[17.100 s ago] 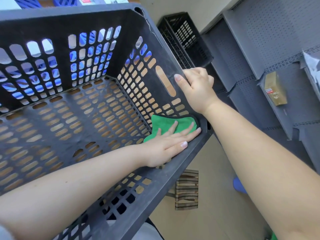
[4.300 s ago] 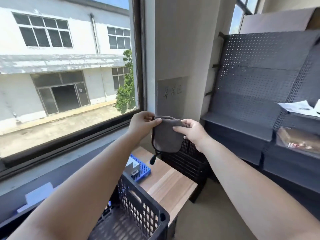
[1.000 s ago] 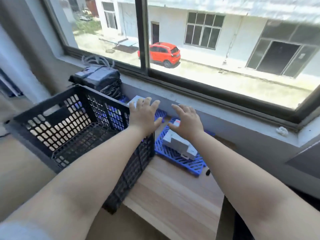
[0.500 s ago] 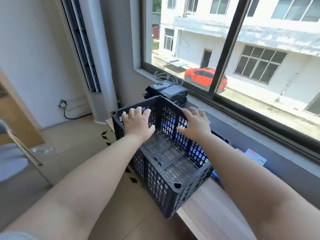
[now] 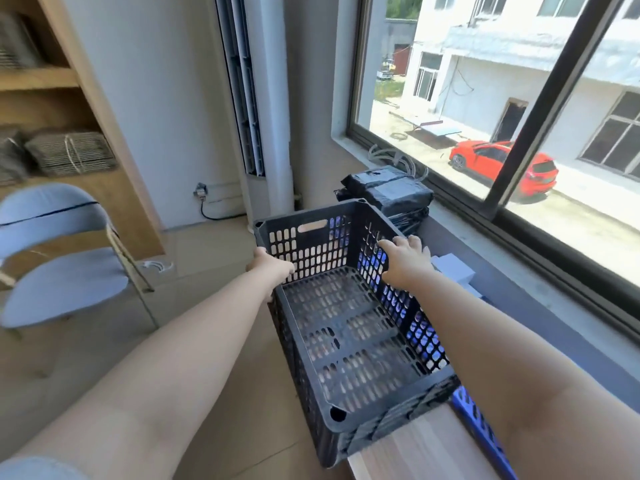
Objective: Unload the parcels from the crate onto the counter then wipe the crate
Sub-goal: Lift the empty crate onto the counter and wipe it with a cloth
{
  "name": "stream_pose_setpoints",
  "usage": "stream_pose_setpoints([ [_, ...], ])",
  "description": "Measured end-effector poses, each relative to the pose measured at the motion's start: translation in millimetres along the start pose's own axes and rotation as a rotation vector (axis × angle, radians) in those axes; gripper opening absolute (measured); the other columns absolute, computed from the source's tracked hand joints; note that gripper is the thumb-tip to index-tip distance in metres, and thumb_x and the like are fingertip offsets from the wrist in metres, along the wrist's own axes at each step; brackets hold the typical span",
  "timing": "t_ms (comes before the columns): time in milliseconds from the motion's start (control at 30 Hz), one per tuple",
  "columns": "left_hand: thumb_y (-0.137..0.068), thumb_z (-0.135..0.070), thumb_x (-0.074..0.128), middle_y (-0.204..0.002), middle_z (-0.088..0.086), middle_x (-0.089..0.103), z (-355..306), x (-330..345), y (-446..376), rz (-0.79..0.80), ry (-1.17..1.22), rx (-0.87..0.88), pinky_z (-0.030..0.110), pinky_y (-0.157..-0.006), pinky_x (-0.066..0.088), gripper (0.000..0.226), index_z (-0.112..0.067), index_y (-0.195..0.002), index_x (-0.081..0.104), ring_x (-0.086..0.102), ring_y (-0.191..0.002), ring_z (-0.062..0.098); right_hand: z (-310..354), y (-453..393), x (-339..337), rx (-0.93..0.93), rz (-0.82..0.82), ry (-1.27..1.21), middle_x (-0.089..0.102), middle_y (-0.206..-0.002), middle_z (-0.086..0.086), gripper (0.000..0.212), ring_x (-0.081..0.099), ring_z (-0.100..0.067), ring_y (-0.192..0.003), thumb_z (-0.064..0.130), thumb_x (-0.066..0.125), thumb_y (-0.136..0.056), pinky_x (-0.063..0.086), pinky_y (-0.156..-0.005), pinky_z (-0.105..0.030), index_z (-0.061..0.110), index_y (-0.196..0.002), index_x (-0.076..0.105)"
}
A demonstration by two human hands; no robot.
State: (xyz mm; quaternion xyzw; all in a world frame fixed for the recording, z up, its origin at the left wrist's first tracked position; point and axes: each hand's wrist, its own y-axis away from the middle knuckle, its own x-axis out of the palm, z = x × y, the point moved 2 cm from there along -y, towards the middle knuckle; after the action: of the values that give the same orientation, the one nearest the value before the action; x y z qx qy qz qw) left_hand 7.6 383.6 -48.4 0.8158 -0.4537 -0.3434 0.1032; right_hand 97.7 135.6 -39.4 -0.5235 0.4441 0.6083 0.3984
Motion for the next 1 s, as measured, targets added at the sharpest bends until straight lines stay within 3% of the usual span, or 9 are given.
stream_pose_setpoints([
  [167, -0.09, -0.018, 0.06, -0.126, 0.009, 0.055, -13, 6, 0, -0.015, 0.166, -0.167, 0.044, -0.069, 0.05, 0.06, -0.016, -0.142, 0.031, 0.058, -0.105, 0.026, -36, -37, -5, 0.023, 0.102, -0.208, 0.043, -0.147, -0.01, 0.063, 0.036, -0.036, -0.134, 0.025, 0.056, -0.091, 0.036, -0.108, -0.043, 0.029, -0.149, 0.033],
  [267, -0.096, -0.021, 0.05, -0.116, 0.009, 0.059, -14, 1, 4, 0.048, 0.222, -0.241, 0.047, -0.088, 0.051, 0.033, -0.012, -0.128, 0.047, 0.061, -0.097, 0.023, -51, -54, -16, 0.059, 0.14, -0.511, 0.048, -0.142, -0.013, 0.059, 0.054, -0.031, -0.11, 0.018, 0.051, -0.093, 0.044, -0.092, -0.033, 0.02, -0.15, 0.033],
  [367, -0.098, -0.029, 0.05, -0.115, 0.013, 0.057, -10, -4, 5, 0.056, 0.27, -0.313, 0.053, -0.086, 0.05, 0.043, -0.01, -0.136, 0.041, 0.058, -0.104, 0.028, -72, -69, -20, 0.145, 0.101, -0.741, 0.047, -0.144, -0.014, 0.057, 0.051, -0.032, -0.121, 0.033, 0.052, -0.098, 0.041, -0.095, -0.036, 0.014, -0.149, 0.035],
  [500, -0.095, -0.045, 0.044, -0.106, 0.011, 0.064, -1, 1, 7, 0.074, 0.295, -0.387, 0.052, -0.076, 0.049, 0.05, -0.007, -0.126, 0.054, 0.059, -0.093, 0.026, -91, -72, -10, 0.3, 0.357, -1.045, 0.044, -0.139, -0.011, 0.075, 0.043, -0.031, -0.127, 0.068, 0.028, -0.097, 0.034, -0.091, -0.042, 0.012, -0.146, 0.041],
  [667, -0.095, -0.05, 0.034, -0.104, 0.012, 0.063, -3, 6, 6, -0.017, 0.317, -0.389, 0.043, -0.076, 0.047, 0.054, -0.007, -0.12, 0.055, 0.057, -0.089, 0.026, -95, -78, 6, 0.377, 0.333, -1.28, 0.058, -0.114, -0.008, 0.089, 0.05, -0.027, -0.109, 0.074, 0.025, -0.093, 0.037, -0.093, -0.039, 0.004, -0.146, 0.04],
  [767, -0.096, -0.053, 0.031, -0.11, 0.015, 0.06, -5, 5, 8, -0.027, 0.328, -0.399, 0.045, -0.069, 0.047, 0.057, -0.007, -0.121, 0.054, 0.056, -0.088, 0.027, -93, -78, 4, 0.417, 0.301, -1.337, 0.058, -0.118, -0.014, 0.089, 0.051, -0.03, -0.126, 0.075, 0.025, -0.092, 0.038, -0.109, -0.041, 0.006, -0.146, 0.04],
  [833, -0.095, -0.054, 0.031, -0.107, 0.015, 0.059, -5, 4, 11, -0.036, 0.321, -0.399, 0.045, -0.072, 0.046, 0.058, -0.008, -0.121, 0.054, 0.055, -0.087, 0.027, -92, -75, 1, 0.419, 0.339, -1.356, 0.058, -0.113, -0.014, 0.092, 0.06, -0.029, -0.105, 0.079, 0.025, -0.089, 0.049, -0.092, -0.04, 0.004, -0.138, 0.045],
  [900, -0.095, -0.056, 0.03, -0.103, 0.014, 0.058, -6, 0, 14, -0.047, 0.314, -0.396, 0.043, -0.07, 0.045, 0.06, -0.009, -0.12, 0.056, 0.054, -0.085, 0.026, -91, -69, -2, 0.43, 0.376, -1.366, 0.059, -0.101, -0.015, 0.09, 0.059, -0.026, -0.081, 0.08, 0.027, -0.088, 0.047, -0.067, -0.033, 0.002, -0.126, 0.052],
  [1000, -0.095, -0.06, 0.028, -0.11, 0.013, 0.057, -8, -17, 15, -0.049, 0.336, -0.396, 0.045, -0.075, 0.044, 0.064, -0.009, -0.118, 0.057, 0.053, -0.093, 0.026, -92, -60, 1, 0.474, 0.409, -1.369, 0.059, -0.091, -0.013, 0.093, 0.057, -0.024, -0.076, 0.084, 0.025, -0.084, 0.042, -0.066, -0.032, 0.002, -0.115, 0.058],
])
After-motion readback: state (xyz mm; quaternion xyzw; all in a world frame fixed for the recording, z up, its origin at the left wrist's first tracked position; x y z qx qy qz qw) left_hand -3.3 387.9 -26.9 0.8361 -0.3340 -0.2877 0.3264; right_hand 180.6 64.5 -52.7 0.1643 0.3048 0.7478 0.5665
